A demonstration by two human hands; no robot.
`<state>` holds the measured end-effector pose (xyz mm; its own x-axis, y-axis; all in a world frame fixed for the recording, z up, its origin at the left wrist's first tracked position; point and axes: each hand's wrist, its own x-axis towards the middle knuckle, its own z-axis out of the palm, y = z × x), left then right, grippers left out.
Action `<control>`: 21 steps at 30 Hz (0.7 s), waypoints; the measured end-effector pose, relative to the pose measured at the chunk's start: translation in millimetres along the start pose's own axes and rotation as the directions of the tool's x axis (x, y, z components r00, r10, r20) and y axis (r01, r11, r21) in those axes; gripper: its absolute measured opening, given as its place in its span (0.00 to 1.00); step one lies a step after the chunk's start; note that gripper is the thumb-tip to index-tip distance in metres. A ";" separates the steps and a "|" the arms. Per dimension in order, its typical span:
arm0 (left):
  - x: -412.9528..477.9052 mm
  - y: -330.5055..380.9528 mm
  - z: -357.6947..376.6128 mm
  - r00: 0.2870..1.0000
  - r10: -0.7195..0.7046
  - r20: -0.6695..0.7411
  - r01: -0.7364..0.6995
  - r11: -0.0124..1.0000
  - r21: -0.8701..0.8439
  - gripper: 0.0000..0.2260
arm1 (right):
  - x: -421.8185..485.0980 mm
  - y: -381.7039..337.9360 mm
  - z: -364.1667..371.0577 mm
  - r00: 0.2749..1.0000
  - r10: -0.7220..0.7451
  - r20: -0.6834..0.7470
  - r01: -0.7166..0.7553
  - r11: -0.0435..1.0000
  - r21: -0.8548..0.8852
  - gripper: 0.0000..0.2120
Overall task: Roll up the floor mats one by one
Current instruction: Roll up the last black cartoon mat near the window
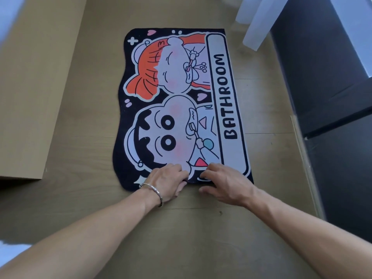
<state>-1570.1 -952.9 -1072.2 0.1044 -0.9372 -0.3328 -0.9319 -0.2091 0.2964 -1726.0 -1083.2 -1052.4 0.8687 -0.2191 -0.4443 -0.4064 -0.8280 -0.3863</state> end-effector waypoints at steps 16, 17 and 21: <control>-28.6 6.3 32.9 0.971 0.083 -0.226 -0.106 0.990 -0.091 0.07 | -8.9 -2.8 34.7 0.987 -0.091 -0.132 0.093 0.996 0.004 0.04; -29.0 5.3 32.8 0.971 0.074 -0.227 -0.097 0.991 -0.091 0.06 | -9.5 -3.1 38.1 0.983 -0.105 -0.150 0.102 0.994 -0.027 0.03; -24.1 0.1 28.8 0.983 0.054 -0.175 -0.065 0.996 -0.059 0.10 | -8.3 -2.2 48.0 0.967 -0.106 -0.232 0.080 0.990 -0.120 0.11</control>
<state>-1582.7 -922.3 -1090.0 0.1128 -0.9815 -0.1547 -0.9148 -0.1633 0.3694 -1746.0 -1054.8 -1086.6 0.9488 -0.2439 -0.2006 -0.2988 -0.8988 -0.3207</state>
